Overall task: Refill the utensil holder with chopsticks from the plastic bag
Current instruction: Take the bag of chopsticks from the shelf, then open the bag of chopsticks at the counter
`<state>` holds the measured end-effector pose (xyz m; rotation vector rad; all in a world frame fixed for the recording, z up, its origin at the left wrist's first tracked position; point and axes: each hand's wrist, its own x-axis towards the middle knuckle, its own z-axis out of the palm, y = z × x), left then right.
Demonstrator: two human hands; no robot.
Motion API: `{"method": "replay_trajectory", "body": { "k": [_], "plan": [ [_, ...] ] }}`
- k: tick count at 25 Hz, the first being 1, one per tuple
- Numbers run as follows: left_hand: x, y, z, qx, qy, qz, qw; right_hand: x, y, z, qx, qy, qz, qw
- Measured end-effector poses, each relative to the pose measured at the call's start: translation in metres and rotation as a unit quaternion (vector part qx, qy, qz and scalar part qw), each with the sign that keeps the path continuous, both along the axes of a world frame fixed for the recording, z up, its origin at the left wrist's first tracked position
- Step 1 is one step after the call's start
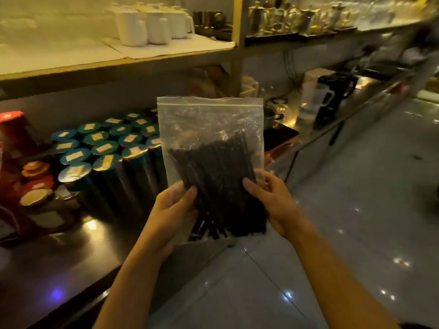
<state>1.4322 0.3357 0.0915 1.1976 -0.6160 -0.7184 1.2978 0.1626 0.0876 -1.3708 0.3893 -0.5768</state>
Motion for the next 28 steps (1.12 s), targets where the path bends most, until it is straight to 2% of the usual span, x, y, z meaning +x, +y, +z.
{"method": "replay_trajectory", "body": {
  "k": [4, 6, 8, 12, 16, 19, 22, 26, 28],
  "plan": [
    [-0.077, -0.069, -0.017, 0.022, 0.023, -0.152, 0.988, -0.125, -0.029, -0.009, 0.014, 0.01, -0.133, 0.991],
    [-0.143, -0.113, -0.023, 0.029, 0.052, -0.234, 0.97, -0.208, -0.046, -0.013, 0.011, 0.012, -0.222, 0.975],
    [-0.21, -0.15, -0.022, 0.054, 0.037, -0.287, 0.956, -0.288, -0.057, -0.017, 0.011, 0.013, -0.304, 0.952],
    [-0.358, -0.209, -0.031, 0.091, 0.017, -0.423, 0.902, -0.45, -0.056, -0.028, 0.016, 0.017, -0.457, 0.889],
    [-0.502, -0.238, -0.043, 0.097, 0.008, -0.551, 0.829, -0.586, -0.022, -0.043, 0.04, 0.034, -0.616, 0.786],
    [-0.565, -0.246, -0.053, 0.088, 0.005, -0.609, 0.788, -0.638, 0.006, -0.046, 0.037, 0.05, -0.665, 0.744],
    [-0.616, -0.254, -0.063, 0.078, 0.022, -0.677, 0.732, -0.673, 0.035, -0.042, 0.066, 0.049, -0.716, 0.693],
    [-0.666, -0.258, -0.076, 0.073, 0.035, -0.773, 0.629, -0.692, 0.075, -0.039, 0.074, 0.048, -0.783, 0.615],
    [-0.685, -0.257, -0.08, 0.079, 0.023, -0.796, 0.6, -0.7, 0.089, -0.042, 0.078, 0.05, -0.808, 0.582]
  ]
}}
